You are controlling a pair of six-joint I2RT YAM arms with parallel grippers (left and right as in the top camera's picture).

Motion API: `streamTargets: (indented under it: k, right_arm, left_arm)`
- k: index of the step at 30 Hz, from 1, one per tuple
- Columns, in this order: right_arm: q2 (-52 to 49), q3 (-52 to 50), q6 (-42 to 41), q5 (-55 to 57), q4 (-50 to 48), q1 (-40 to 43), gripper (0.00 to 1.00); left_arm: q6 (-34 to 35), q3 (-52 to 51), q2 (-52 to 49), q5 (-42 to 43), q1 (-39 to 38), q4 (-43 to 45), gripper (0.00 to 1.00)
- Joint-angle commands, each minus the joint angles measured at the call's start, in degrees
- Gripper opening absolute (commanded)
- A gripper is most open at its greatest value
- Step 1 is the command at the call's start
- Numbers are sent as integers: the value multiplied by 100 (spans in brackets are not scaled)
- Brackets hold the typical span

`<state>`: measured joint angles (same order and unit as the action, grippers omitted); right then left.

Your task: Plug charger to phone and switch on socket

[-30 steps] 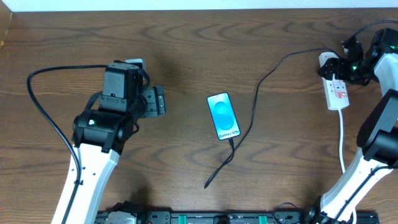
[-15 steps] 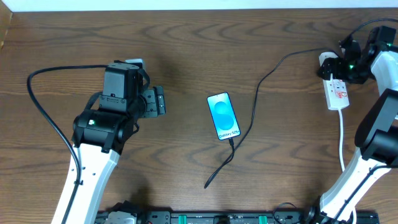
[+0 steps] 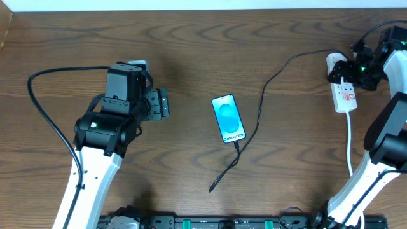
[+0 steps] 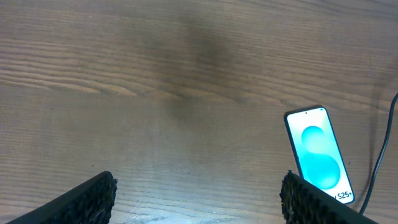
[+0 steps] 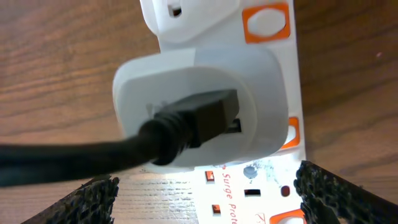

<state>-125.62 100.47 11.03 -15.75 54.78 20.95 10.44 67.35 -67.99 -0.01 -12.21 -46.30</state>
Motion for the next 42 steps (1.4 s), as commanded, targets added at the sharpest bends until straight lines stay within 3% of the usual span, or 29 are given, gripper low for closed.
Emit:
streamTargets:
  k: [1, 12, 42]
  right_arm:
    - [-70, 114, 173, -98, -50, 28, 90]
    - [-70, 109, 164, -772, -190, -2, 90]
    - [-74, 66, 232, -778, -302, -44, 90]
  left_arm:
    - [-55, 26, -11, -70, 2, -15, 84]
    - [-55, 26, -11, -70, 2, -15, 85]
    - [-55, 26, -11, -70, 2, -15, 85]
